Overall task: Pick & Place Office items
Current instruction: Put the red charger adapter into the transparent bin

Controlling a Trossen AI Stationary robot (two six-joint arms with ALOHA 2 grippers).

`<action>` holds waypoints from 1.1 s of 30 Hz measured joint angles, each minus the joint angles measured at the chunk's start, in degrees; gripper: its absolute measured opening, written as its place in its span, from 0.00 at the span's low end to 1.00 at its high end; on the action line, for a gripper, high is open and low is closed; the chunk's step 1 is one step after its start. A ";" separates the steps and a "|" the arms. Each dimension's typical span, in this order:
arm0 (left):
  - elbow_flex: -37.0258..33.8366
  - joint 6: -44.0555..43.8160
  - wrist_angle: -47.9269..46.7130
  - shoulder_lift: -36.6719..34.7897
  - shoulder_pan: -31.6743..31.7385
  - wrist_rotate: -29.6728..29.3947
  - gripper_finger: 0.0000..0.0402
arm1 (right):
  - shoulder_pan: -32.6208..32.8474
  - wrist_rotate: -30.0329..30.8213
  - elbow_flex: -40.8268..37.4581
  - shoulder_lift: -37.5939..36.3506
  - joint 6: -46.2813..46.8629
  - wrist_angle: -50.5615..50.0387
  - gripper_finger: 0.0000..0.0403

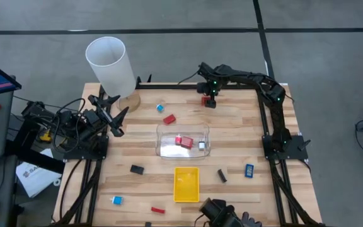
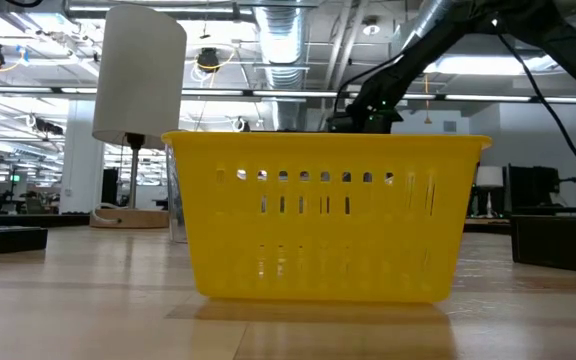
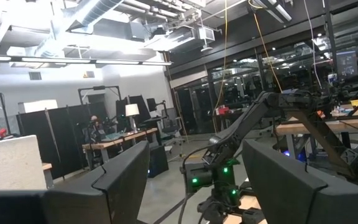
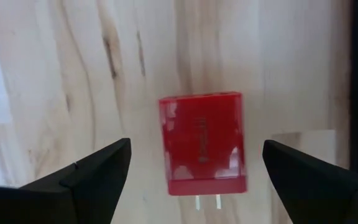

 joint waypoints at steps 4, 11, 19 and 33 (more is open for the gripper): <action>-0.01 0.00 0.09 0.00 0.00 0.00 0.63 | -0.02 0.31 0.11 1.13 -0.02 0.84 0.88; -0.02 0.00 0.09 0.02 0.02 0.08 0.63 | 0.16 1.92 0.41 3.94 0.46 0.45 0.88; -0.02 0.82 0.14 0.02 0.08 0.33 0.63 | 0.59 4.27 1.00 4.48 3.16 0.22 0.77; -0.02 0.87 0.16 0.00 0.11 0.42 0.63 | 3.15 13.99 2.39 4.72 7.66 -5.87 0.50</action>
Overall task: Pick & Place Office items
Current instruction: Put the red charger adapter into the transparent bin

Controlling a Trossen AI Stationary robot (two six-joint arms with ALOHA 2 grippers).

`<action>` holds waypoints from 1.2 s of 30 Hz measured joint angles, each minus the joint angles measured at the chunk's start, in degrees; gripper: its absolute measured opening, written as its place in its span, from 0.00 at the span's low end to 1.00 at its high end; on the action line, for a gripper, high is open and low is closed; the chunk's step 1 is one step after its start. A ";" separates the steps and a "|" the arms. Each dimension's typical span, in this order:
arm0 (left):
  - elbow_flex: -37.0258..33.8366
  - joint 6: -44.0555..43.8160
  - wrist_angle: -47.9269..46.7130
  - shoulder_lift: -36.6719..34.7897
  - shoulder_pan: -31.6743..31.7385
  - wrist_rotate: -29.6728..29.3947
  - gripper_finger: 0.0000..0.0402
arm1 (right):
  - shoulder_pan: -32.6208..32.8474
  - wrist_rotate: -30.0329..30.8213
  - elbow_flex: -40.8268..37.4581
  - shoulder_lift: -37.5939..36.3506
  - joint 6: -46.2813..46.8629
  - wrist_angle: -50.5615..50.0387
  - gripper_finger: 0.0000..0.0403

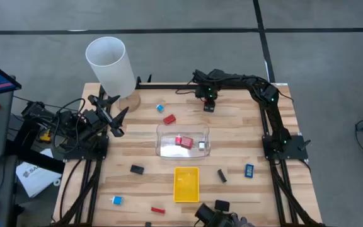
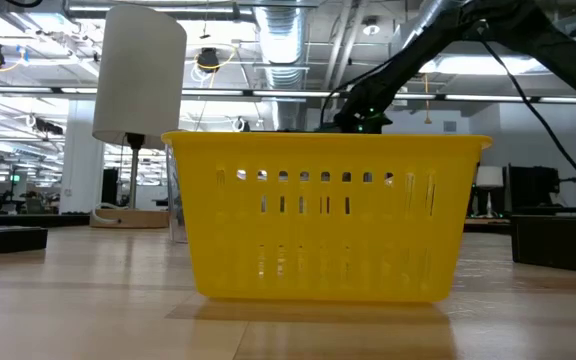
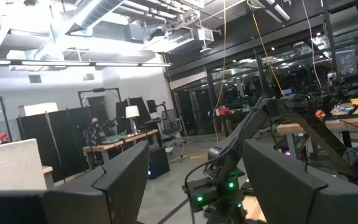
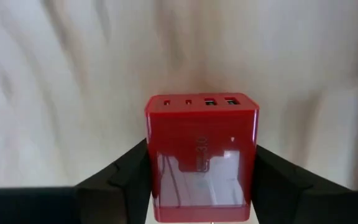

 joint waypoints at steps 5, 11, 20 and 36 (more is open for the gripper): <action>0.00 0.12 0.00 0.00 0.00 0.15 0.63 | -0.57 2.16 2.33 0.02 3.33 -10.46 0.50; 0.00 0.18 0.00 0.00 0.00 0.15 0.63 | -1.16 4.14 3.47 -4.82 8.54 -20.25 0.50; 0.00 0.04 0.00 0.00 0.00 0.11 0.63 | 5.50 -4.23 3.57 -19.20 17.57 -21.11 0.50; 0.00 -1.79 -0.02 0.00 -0.13 0.79 0.63 | 34.90 -8.10 3.66 -30.21 32.94 -0.22 0.51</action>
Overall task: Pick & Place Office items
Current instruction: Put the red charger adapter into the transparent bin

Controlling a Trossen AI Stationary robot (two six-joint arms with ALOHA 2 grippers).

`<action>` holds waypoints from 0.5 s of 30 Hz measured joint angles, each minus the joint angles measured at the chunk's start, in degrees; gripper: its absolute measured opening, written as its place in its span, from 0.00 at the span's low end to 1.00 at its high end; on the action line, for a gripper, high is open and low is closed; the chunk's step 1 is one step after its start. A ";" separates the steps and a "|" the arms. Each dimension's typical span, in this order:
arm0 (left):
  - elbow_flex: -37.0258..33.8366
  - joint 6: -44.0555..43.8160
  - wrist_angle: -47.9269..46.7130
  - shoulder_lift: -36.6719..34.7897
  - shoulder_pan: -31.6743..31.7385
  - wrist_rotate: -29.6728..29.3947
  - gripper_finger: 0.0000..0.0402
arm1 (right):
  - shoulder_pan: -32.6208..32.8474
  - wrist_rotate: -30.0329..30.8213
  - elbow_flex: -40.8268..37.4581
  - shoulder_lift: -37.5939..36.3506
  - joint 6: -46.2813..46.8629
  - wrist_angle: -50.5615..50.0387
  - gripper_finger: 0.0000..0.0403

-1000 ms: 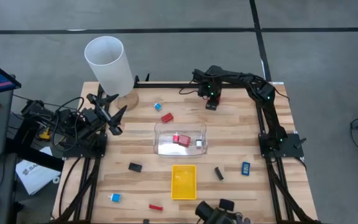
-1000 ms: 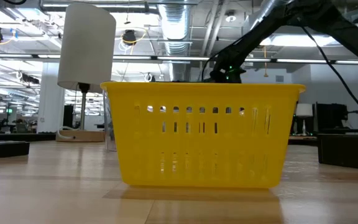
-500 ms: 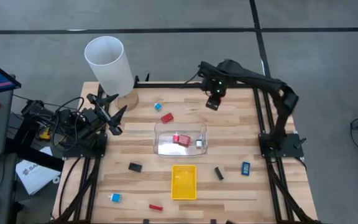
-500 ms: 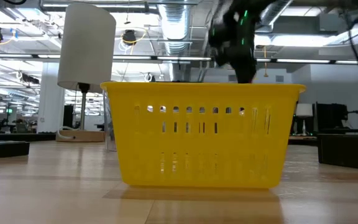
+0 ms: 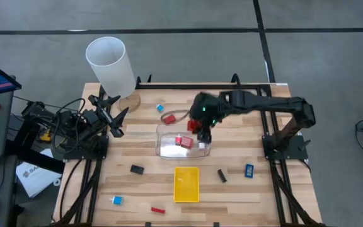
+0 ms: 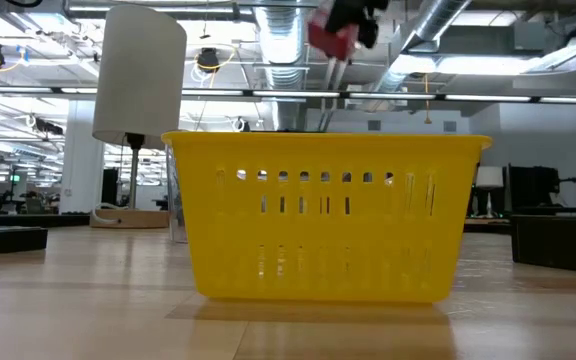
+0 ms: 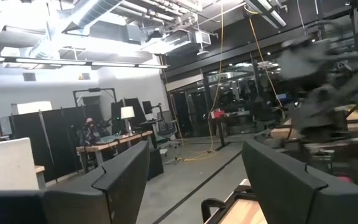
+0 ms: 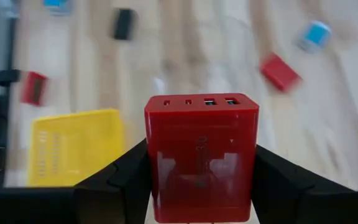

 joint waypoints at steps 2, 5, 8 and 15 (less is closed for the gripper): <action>0.00 -0.15 0.01 0.02 0.00 0.00 0.63 | 2.12 0.75 0.01 1.42 0.41 2.71 0.51; 0.00 -0.84 0.10 0.40 0.00 0.04 0.63 | 3.13 1.10 -0.17 3.89 0.80 4.40 0.50; 0.04 -1.01 0.03 0.87 -0.02 0.54 0.63 | 3.30 0.88 -0.09 6.95 0.35 6.03 0.50; 0.13 -0.73 0.05 1.13 -0.02 1.01 0.63 | 0.91 -4.01 -0.11 14.36 -2.12 8.83 0.51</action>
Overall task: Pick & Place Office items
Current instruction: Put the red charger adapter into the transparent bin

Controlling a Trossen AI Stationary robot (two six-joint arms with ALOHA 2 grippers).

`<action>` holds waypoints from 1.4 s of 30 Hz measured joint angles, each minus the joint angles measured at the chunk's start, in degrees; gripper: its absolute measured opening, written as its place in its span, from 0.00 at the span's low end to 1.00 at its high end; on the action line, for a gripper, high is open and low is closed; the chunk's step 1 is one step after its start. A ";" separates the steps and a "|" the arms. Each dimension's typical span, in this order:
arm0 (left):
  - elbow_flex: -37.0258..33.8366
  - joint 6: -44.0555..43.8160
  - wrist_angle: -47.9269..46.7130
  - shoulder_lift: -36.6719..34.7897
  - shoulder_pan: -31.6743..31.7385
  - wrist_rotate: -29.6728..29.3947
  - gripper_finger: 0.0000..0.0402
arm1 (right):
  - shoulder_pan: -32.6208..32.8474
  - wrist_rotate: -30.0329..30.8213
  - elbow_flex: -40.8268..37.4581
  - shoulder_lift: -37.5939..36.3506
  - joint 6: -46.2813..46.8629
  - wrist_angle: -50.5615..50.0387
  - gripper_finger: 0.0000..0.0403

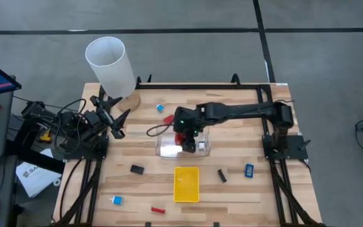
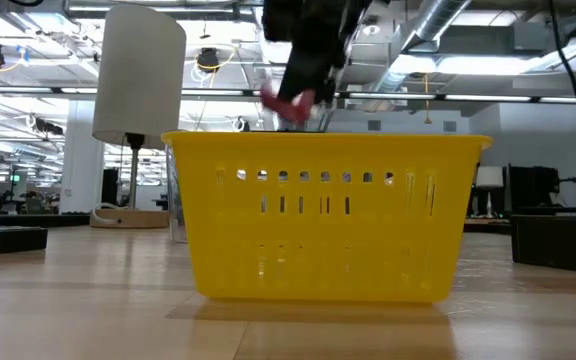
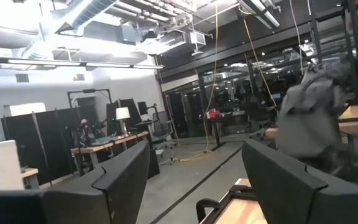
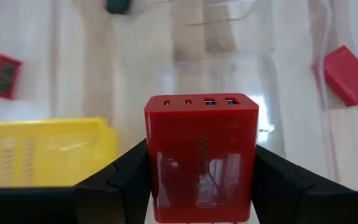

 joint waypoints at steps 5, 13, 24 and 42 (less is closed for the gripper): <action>0.00 0.84 0.04 -0.12 0.00 -0.03 0.63 | -2.07 -1.88 0.00 3.45 -1.41 1.75 0.50; 0.00 0.84 0.01 -0.12 0.01 -0.06 0.63 | -3.34 -5.84 0.23 7.52 -1.37 6.23 0.51; 0.02 0.83 0.00 -0.12 0.02 0.00 0.63 | -2.78 -4.84 -0.74 8.72 -0.83 2.34 0.51; 0.02 0.82 -0.01 -0.10 0.00 -0.05 0.63 | -2.03 -3.21 -1.60 10.32 -0.64 0.14 0.51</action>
